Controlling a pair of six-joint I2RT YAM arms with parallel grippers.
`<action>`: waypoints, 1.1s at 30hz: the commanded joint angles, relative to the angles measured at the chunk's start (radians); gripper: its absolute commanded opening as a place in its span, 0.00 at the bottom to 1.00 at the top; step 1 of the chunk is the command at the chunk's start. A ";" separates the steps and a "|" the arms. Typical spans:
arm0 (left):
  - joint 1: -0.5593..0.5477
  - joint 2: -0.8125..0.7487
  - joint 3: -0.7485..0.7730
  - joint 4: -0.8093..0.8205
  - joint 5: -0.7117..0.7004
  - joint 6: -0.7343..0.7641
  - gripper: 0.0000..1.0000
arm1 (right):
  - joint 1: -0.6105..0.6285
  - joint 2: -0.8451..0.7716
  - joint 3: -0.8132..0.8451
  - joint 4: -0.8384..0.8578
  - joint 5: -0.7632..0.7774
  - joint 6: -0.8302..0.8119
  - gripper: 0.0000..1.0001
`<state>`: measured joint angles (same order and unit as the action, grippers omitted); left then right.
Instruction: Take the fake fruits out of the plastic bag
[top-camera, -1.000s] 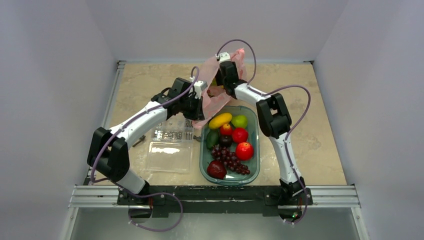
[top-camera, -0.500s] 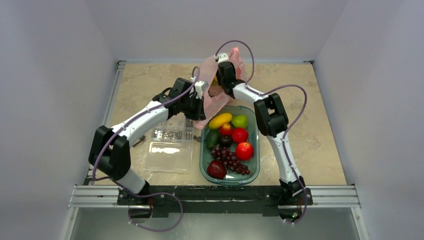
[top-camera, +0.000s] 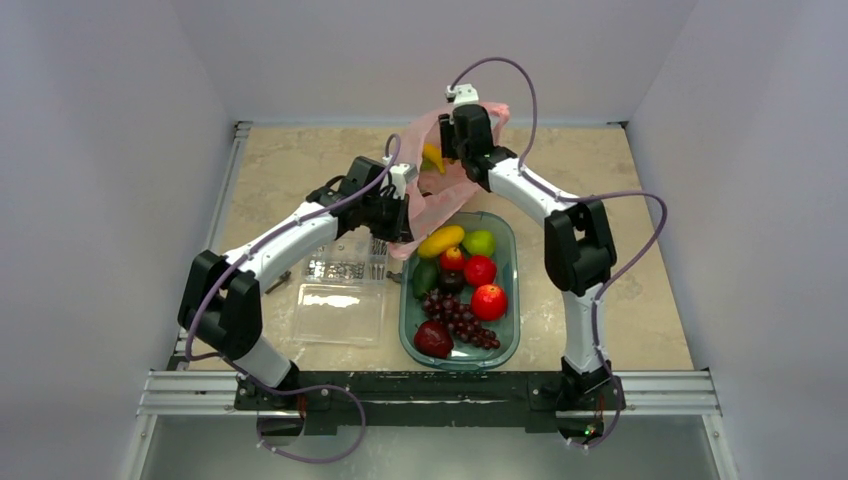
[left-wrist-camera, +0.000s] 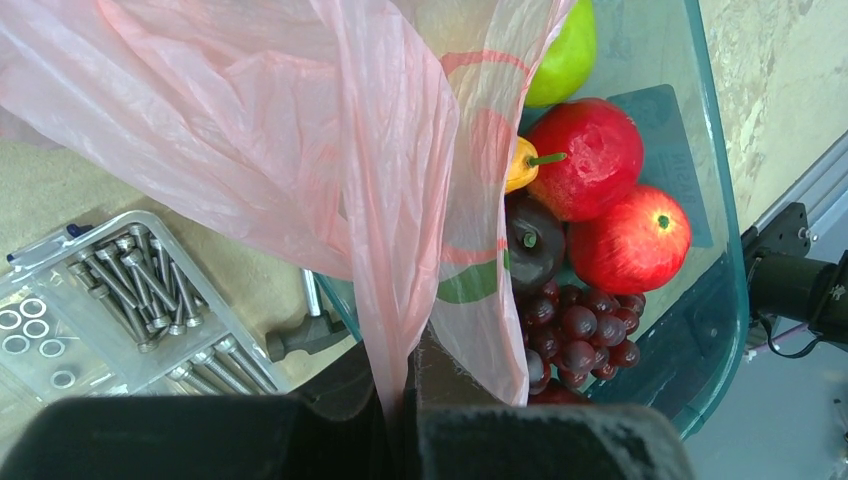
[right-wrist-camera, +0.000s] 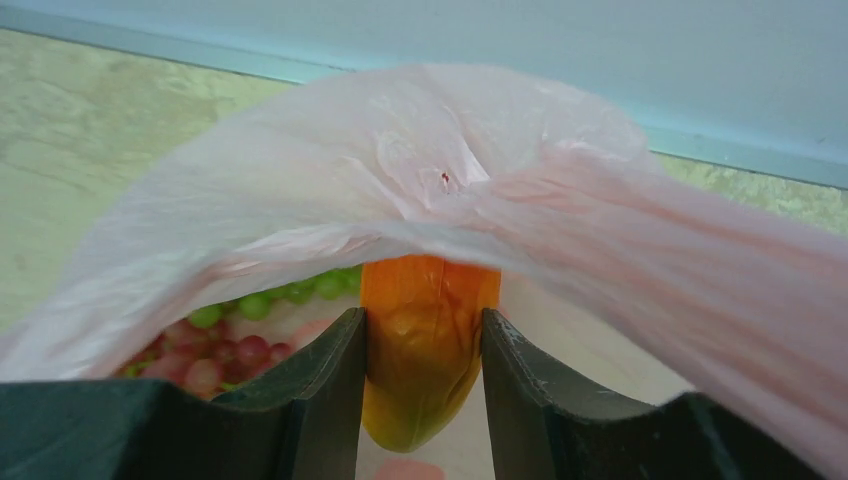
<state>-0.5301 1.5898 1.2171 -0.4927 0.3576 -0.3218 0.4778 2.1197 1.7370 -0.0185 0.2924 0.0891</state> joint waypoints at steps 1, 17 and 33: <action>-0.004 -0.007 0.027 0.008 0.015 0.004 0.00 | 0.008 -0.086 0.012 -0.079 -0.091 0.071 0.00; -0.003 -0.026 0.033 0.004 0.014 0.007 0.00 | 0.132 -0.490 -0.136 -0.362 -0.207 0.090 0.00; -0.003 -0.017 0.043 -0.007 0.030 0.000 0.00 | 0.245 -0.939 -0.396 -0.951 -0.461 0.175 0.00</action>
<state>-0.5308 1.5898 1.2209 -0.5045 0.3607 -0.3218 0.7078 1.2419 1.3975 -0.7841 -0.0002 0.2153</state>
